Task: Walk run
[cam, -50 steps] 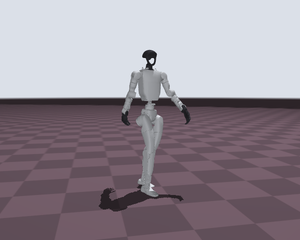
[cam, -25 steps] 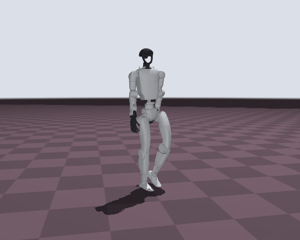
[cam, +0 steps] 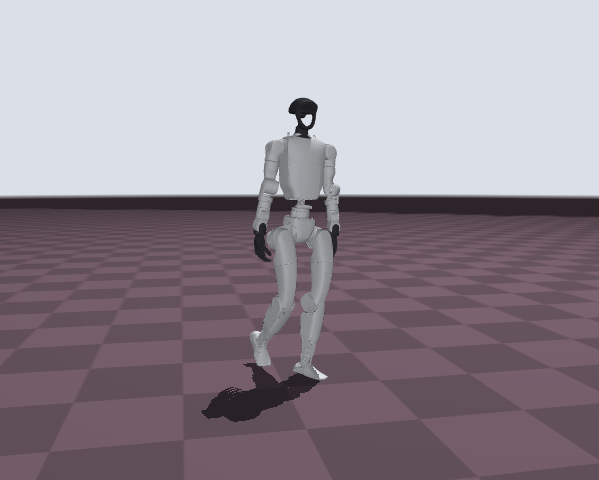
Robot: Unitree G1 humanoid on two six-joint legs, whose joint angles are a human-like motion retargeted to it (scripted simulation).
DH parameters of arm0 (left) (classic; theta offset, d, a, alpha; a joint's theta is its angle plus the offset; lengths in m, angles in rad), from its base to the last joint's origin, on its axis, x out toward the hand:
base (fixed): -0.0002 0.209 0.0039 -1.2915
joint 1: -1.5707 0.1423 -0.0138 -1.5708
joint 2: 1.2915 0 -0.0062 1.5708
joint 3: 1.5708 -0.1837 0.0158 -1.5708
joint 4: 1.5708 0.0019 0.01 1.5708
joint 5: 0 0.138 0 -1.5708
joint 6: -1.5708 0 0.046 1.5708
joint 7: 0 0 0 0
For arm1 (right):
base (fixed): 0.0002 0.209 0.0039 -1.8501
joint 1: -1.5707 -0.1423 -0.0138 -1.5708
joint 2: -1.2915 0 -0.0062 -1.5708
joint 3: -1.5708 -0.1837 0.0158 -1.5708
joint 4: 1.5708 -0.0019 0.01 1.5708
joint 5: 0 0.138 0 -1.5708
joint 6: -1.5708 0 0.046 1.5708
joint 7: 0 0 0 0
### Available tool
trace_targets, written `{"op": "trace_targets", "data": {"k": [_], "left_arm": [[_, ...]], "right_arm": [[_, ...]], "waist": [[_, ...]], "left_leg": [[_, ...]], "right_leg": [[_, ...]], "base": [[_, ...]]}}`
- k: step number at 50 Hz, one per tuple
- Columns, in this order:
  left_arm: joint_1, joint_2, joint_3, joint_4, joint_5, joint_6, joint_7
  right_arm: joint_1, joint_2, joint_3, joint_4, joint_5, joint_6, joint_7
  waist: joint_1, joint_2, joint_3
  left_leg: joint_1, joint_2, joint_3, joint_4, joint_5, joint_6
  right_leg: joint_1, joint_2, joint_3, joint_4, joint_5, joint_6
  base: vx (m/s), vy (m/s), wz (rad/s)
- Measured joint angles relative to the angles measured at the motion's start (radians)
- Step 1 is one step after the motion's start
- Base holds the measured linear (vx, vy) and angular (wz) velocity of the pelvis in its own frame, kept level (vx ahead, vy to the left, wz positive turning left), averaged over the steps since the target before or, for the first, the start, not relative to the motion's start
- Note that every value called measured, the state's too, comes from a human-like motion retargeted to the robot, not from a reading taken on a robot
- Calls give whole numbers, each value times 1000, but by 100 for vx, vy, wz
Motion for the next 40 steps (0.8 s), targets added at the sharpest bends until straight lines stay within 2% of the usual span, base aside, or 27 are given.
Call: {"op": "trace_targets", "data": {"k": [2, 5, 7, 10, 12, 14, 17, 19, 20, 22, 23, 24, 25, 28, 30, 31, 34, 36, 38, 40], "left_arm": [[-92, 29, -30, -97, -77, -81, 10], [-223, 92, -106, -219, -208, -202, -29], [-299, 135, -137, -281, -261, -246, -74], [-386, 196, -141, -349, -278, -276, -138], [-412, 228, -146, -372, -275, -290, -154], [-413, 238, -154, -378, -269, -302, -135], [-372, 220, -158, -359, -261, -310, -78], [-309, 197, -161, -322, -240, -318, -68], [-271, 186, -158, -298, -217, -324, -75], [-191, 149, -156, -229, -125, -315, -87], [-159, 126, -150, -184, -75, -295, -79], [-128, 110, -145, -129, -35, -268, -68], [-98, 97, -141, -69, 0, -238, -54], [22, 43, -135, 70, 130, -121, -53], [114, -5, -129, 136, 209, -39, -44], [147, -23, -122, 158, 234, -17, -37], [296, -99, -91, 173, 323, 44, -52], [376, -132, -83, 173, 348, 71, -85], [441, -154, -79, 173, 357, 90, -111], [488, -166, -72, 173, 359, 99, -120]], "right_arm": [[112, 22, 4, 0, -2, 10, 40], [257, 43, 4, 0, -38, -7, 95], [336, 49, 12, 0, -76, -16, 137], [421, 56, 14, 0, -143, -18, 179], [453, 58, 5, 0, -186, -20, 199], [469, 57, -5, 0, -204, -19, 220], [453, 47, -16, 0, -189, 4, 222], [426, 40, -32, 0, -156, 11, 178], [408, 37, -38, 0, -134, 7, 150], [337, 31, -45, 0, -70, 5, 98], [277, 23, -46, 0, -39, 15, 76], [210, 12, -46, 0, -15, 29, 52], [139, -1, -44, 0, 5, 44, 27], [-47, -24, -69, -71, 32, 62, -80], [-135, -33, -81, -169, 46, 41, -144], [-169, -38, -75, -205, 60, 26, -162], [-313, -76, -27, -334, 139, -40, -203], [-390, -110, -8, -397, 178, -68, -213], [-449, -150, -15, -449, 191, -82, -225], [-485, -191, -36, -492, 188, -89, -242]], "waist": [[-52, 18, 18], [-143, 35, 31], [-202, 29, 32], [-255, 18, 41], [-254, 26, 42], [-243, 36, 30], [-259, 26, -11], [-290, 16, -45], [-283, 8, -64], [-259, -6, -61], [-251, -11, -40], [-250, -17, -27], [-254, -24, -18], [-247, -36, -26], [-197, -46, -22], [-172, -57, -16], [-94, -78, 24], [-53, -71, 53], [-5, -52, 81], [33, -38, 102]], "left_leg": [[62, -8, -72, -32, -7, -10], [141, -43, -164, -60, -35, 0], [192, -75, -209, -60, -68, 8], [277, -99, -251, -52, -121, 8], [331, -80, -246, -46, -137, -11], [367, -61, -235, -28, -115, -39], [395, -64, -231, 34, 15, -79], [389, -61, -221, 126, 192, -84], [375, -71, -204, 188, 302, -77], [303, -30, -87, 395, 481, -56], [258, 22, -12, 521, 566, -20], [215, 61, 49, 616, 586, 15], [173, 95, 101, 696, 573, 49], [50, 59, 138, 752, 418, 48], [-45, -32, 83, 716, 346, -26], [-79, -55, 78, 691, 306, -42], [-173, -60, 111, 483, 199, -51], [-198, -21, 172, 299, 184, -48], [-213, 1, 223, 110, 163, -71], [-230, -38, 197, -58, 120, -100]], "right_leg": [[-81, -51, -47, -39, -104, -16], [-201, -172, -125, -181, -225, -44], [-256, -215, -92, -355, -229, -29], [-317, -285, -127, -589, -269, -98], [-346, -245, -29, -731, -325, -114], [-359, -246, -51, -786, -354, -82], [-357, -282, -88, -665, -345, -74], [-327, -307, -130, -624, -238, -87], [-309, -301, -107, -606, -217, -114], [-270, -248, 89, -558, -276, -143], [-234, -243, 78, -545, -304, -153], [-195, -259, 14, -541, -321, -161], [-155, -285, -77, -542, -333, -168], [-65, -250, -61, -605, -349, -184], [-13, -237, -52, -647, -344, -187], [6, -229, -34, -661, -343, -192], [88, -174, 4, -704, -365, -215], [146, -129, 9, -721, -394, -222], [207, -80, 13, -729, -434, -224], [270, -51, 12, -733, -471, -212]], "base": [[86, -24, 160], [96, -33, 178], [102, -45, 150], [88, -49, 82], [96, -61, 4], [113, -77, -3], [112, -79, 55], [103, -79, 78], [118, -96, 1], [111, -86, -22], [90, -65, -23], [89, -62, -24], [85, -57, -34], [79, -42, -41], [110, -46, -107], [98, -38, -132], [75, -32, -102], [85, -30, -46], [92, -24, -24], [104, -21, 19]]}}
